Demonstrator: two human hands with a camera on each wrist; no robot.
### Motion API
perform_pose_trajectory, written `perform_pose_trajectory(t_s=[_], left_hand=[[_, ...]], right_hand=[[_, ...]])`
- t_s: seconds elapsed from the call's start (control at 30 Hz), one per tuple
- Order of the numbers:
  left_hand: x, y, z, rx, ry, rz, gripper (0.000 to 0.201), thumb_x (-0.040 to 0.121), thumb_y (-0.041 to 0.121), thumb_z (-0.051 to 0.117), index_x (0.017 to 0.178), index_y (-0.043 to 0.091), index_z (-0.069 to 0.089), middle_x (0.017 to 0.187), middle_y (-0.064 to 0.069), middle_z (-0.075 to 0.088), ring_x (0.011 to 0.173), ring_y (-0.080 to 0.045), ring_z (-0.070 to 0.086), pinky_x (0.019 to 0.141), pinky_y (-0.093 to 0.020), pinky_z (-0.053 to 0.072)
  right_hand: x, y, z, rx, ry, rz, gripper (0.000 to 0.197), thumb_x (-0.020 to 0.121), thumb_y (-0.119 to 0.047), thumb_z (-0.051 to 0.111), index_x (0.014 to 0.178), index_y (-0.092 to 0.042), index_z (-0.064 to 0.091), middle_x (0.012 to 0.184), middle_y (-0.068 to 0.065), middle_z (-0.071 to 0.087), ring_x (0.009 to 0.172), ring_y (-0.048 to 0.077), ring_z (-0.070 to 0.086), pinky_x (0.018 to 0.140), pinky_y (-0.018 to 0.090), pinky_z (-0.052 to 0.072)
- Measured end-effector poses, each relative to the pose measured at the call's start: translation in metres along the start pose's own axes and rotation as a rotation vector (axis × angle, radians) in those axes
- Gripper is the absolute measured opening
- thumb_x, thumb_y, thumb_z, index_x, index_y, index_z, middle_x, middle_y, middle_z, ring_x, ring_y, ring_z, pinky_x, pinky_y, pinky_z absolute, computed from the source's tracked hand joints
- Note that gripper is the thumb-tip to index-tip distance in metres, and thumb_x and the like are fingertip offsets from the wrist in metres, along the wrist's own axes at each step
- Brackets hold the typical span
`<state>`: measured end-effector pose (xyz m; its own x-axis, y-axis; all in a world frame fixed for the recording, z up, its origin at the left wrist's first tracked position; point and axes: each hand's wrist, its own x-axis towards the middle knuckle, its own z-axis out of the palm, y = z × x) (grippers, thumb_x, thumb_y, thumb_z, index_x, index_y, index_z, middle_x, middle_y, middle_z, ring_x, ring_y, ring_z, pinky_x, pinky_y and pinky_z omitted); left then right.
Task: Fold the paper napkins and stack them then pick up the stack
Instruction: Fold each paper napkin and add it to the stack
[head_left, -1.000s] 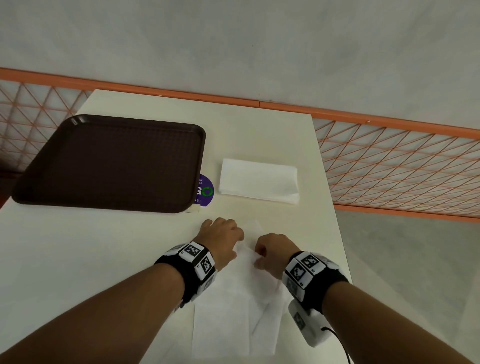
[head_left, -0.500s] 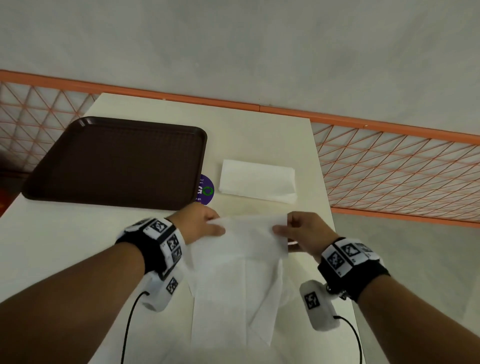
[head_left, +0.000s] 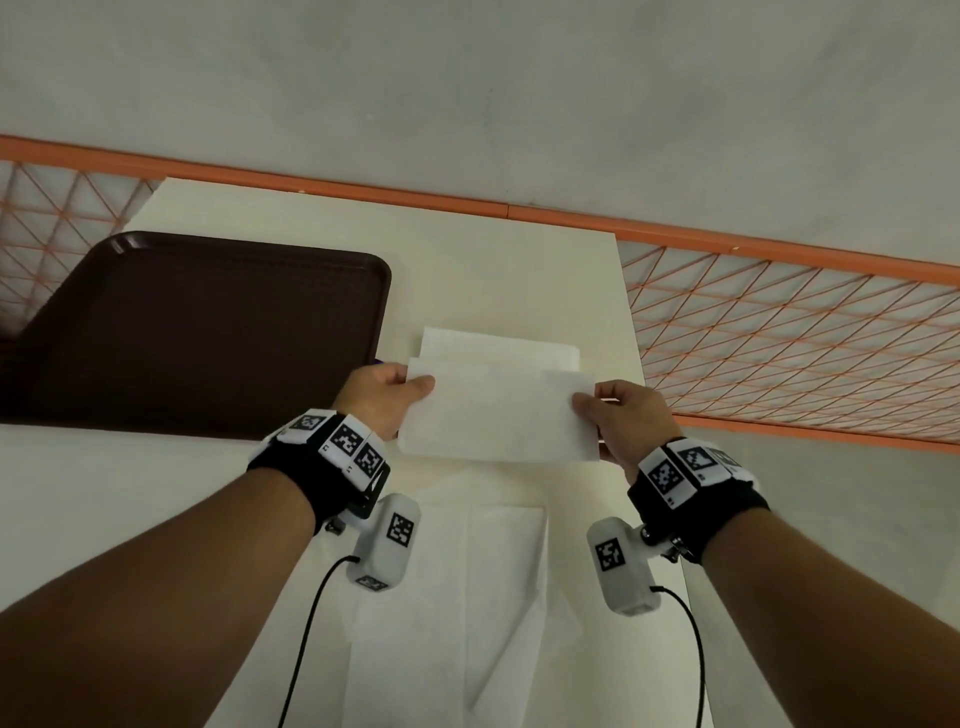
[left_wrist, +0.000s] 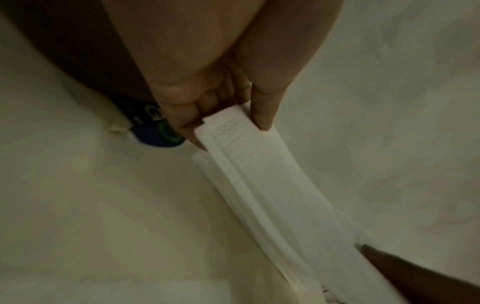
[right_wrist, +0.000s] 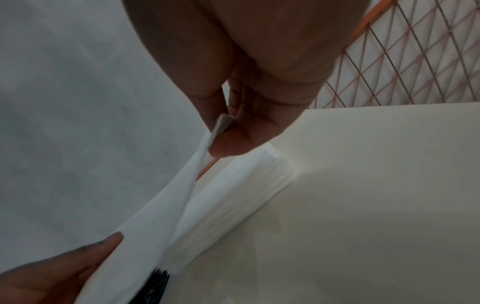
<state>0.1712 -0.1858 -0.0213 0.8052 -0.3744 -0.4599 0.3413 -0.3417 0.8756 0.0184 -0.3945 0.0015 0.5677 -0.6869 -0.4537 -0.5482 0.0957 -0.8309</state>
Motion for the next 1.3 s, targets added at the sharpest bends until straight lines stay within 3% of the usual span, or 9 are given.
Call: perform_pose_trajectory(t_s=[0.07, 0.17, 0.33, 0.53, 0.67, 0.77, 0.9, 1.1, 1.3], left_hand=[[0.015, 0.012, 0.005, 0.117, 0.062, 0.068, 0.012, 0.085, 0.023, 0.07, 0.092, 0.013, 0.07, 0.093, -0.009, 0.073, 0.088, -0.028, 0.069, 0.086, -0.04, 0.056], [0.033, 0.027, 0.013, 0.257, 0.117, 0.159, 0.011, 0.088, 0.021, 0.067, 0.096, 0.013, 0.067, 0.079, -0.001, 0.065, 0.072, -0.016, 0.062, 0.065, -0.021, 0.049], [0.064, 0.03, 0.022, 0.416, 0.144, 0.181, 0.018, 0.087, 0.022, 0.067, 0.096, 0.006, 0.069, 0.09, -0.012, 0.071, 0.087, -0.028, 0.067, 0.083, -0.037, 0.054], [0.089, 0.027, 0.024, 0.593, 0.203, 0.17, 0.025, 0.087, 0.027, 0.068, 0.104, 0.01, 0.066, 0.092, -0.001, 0.064, 0.089, -0.021, 0.061, 0.077, -0.027, 0.046], [0.095, 0.019, 0.02, 0.761, 0.228, 0.11, 0.022, 0.085, 0.036, 0.067, 0.086, 0.015, 0.061, 0.093, -0.008, 0.067, 0.081, -0.025, 0.062, 0.067, -0.03, 0.046], [0.095, 0.019, 0.02, 0.784, 0.194, 0.076, 0.029, 0.085, 0.042, 0.067, 0.094, 0.015, 0.065, 0.097, -0.006, 0.067, 0.089, -0.026, 0.063, 0.073, -0.031, 0.049], [0.086, 0.026, 0.025, 0.978, 0.163, 0.064, 0.04, 0.091, 0.048, 0.052, 0.091, 0.01, 0.063, 0.099, -0.01, 0.066, 0.082, -0.027, 0.058, 0.064, -0.031, 0.041], [0.063, 0.032, 0.034, 1.131, 0.112, 0.024, 0.057, 0.099, 0.05, 0.031, 0.107, 0.002, 0.061, 0.115, -0.017, 0.062, 0.103, -0.035, 0.06, 0.073, -0.034, 0.039], [0.019, 0.027, 0.014, 1.298, 0.044, 0.252, 0.044, 0.095, 0.046, 0.043, 0.122, 0.012, 0.053, 0.124, -0.008, 0.051, 0.111, -0.029, 0.053, 0.086, -0.04, 0.046]], right_hand=[[0.016, -0.01, -0.001, -0.088, 0.06, -0.053, 0.013, 0.081, -0.022, 0.072, 0.073, -0.018, 0.064, 0.084, 0.01, 0.072, 0.079, 0.034, 0.07, 0.071, 0.056, 0.058], [0.039, -0.025, 0.0, -0.201, 0.103, -0.124, 0.014, 0.079, -0.028, 0.072, 0.072, -0.02, 0.062, 0.083, 0.009, 0.072, 0.078, 0.032, 0.07, 0.07, 0.051, 0.059], [0.07, -0.028, 0.005, -0.377, 0.136, -0.128, 0.015, 0.082, -0.034, 0.07, 0.082, -0.02, 0.062, 0.089, 0.005, 0.07, 0.084, 0.029, 0.068, 0.081, 0.044, 0.057], [0.091, -0.015, 0.008, -0.53, 0.141, -0.085, 0.02, 0.081, -0.036, 0.072, 0.074, -0.021, 0.062, 0.074, 0.0, 0.067, 0.074, 0.02, 0.062, 0.064, 0.026, 0.045], [0.095, -0.01, 0.008, -0.604, 0.155, -0.045, 0.021, 0.082, -0.039, 0.07, 0.072, -0.025, 0.058, 0.072, -0.006, 0.06, 0.073, 0.018, 0.056, 0.066, 0.027, 0.041], [0.093, -0.007, 0.007, -0.615, 0.165, -0.056, 0.02, 0.082, -0.039, 0.07, 0.075, -0.024, 0.059, 0.073, -0.005, 0.06, 0.077, 0.019, 0.056, 0.068, 0.029, 0.042], [0.084, -0.008, 0.005, -0.597, 0.175, -0.089, 0.021, 0.086, -0.039, 0.065, 0.087, -0.018, 0.063, 0.082, -0.001, 0.064, 0.085, 0.022, 0.059, 0.072, 0.029, 0.044], [0.058, -0.005, 0.003, -0.658, 0.18, -0.055, 0.033, 0.092, -0.039, 0.056, 0.109, -0.012, 0.066, 0.105, 0.007, 0.068, 0.095, 0.025, 0.06, 0.076, 0.028, 0.045], [-0.007, 0.015, 0.013, -0.897, -0.015, -0.058, 0.02, 0.086, -0.044, 0.059, 0.086, -0.024, 0.061, 0.097, 0.003, 0.066, 0.087, 0.024, 0.062, 0.075, 0.03, 0.05]])
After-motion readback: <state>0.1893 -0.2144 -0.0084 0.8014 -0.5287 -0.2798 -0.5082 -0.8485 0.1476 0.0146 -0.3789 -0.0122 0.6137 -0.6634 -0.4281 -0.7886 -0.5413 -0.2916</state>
